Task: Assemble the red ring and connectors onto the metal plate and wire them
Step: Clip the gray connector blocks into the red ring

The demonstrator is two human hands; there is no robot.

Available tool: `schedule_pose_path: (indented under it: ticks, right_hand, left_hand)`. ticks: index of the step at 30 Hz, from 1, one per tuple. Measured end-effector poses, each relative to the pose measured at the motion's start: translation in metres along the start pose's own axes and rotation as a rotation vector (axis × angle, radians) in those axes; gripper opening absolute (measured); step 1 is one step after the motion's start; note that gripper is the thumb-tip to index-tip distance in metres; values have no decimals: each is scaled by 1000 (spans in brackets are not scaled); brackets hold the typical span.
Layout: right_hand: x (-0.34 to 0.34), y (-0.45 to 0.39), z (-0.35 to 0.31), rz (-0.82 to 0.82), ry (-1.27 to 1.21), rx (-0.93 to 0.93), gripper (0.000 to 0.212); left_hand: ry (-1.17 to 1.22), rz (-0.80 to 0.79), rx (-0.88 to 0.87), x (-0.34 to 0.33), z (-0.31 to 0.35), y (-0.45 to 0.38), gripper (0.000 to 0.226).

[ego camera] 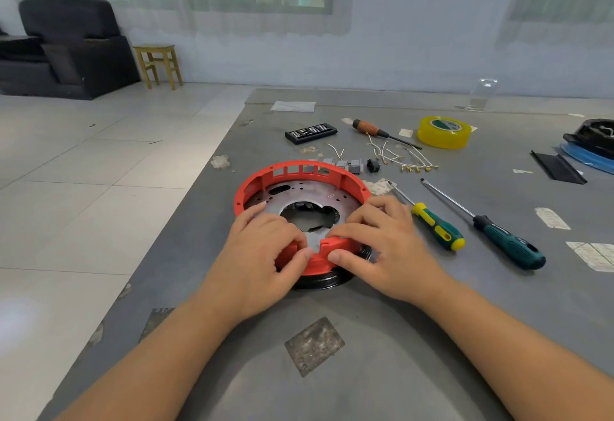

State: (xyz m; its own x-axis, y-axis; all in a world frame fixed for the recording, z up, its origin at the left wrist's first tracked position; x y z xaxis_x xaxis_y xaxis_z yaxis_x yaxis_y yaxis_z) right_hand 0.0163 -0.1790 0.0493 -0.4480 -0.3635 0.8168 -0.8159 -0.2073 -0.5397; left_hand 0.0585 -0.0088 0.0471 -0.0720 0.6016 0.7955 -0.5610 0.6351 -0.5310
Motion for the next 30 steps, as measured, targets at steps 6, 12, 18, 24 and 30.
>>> schedule_pose_path:
  ticks: [6, 12, 18, 24, 30]
  right_hand:
    - [0, -2, -5, -42, -4, 9, 46]
    - [20, -49, 72, 114, -234, -328, 21]
    - [-22, -101, 182, -262, 139, -649, 30]
    - [-58, -127, 218, -460, 312, -657, 44]
    - [-63, -125, 217, -382, 359, -665, 32]
  left_hand:
    - [-80, 44, 6, -1, -9, -1, 22]
    - [-143, 81, 52, -2, -15, -10, 27]
    - [-185, 110, 77, -7, -19, -15, 31]
    - [-184, 182, 31, -7, -18, -13, 27]
    - [-165, 205, 13, -6, -17, -12, 27]
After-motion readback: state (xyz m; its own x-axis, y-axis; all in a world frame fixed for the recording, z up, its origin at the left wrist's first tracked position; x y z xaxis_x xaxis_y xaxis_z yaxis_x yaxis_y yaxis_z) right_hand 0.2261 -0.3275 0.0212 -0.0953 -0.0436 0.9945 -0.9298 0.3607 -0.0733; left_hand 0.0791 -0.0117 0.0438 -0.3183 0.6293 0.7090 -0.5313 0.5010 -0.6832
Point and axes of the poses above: each hand's wrist, its own y-axis away from the middle knuckle, its own x-axis out of the back of the hand, z = x × y, the point moved 9 cm from there along -y, towards the middle knuckle, and after that the axes turned 4 degrees about -z, right-handed, at the moved point
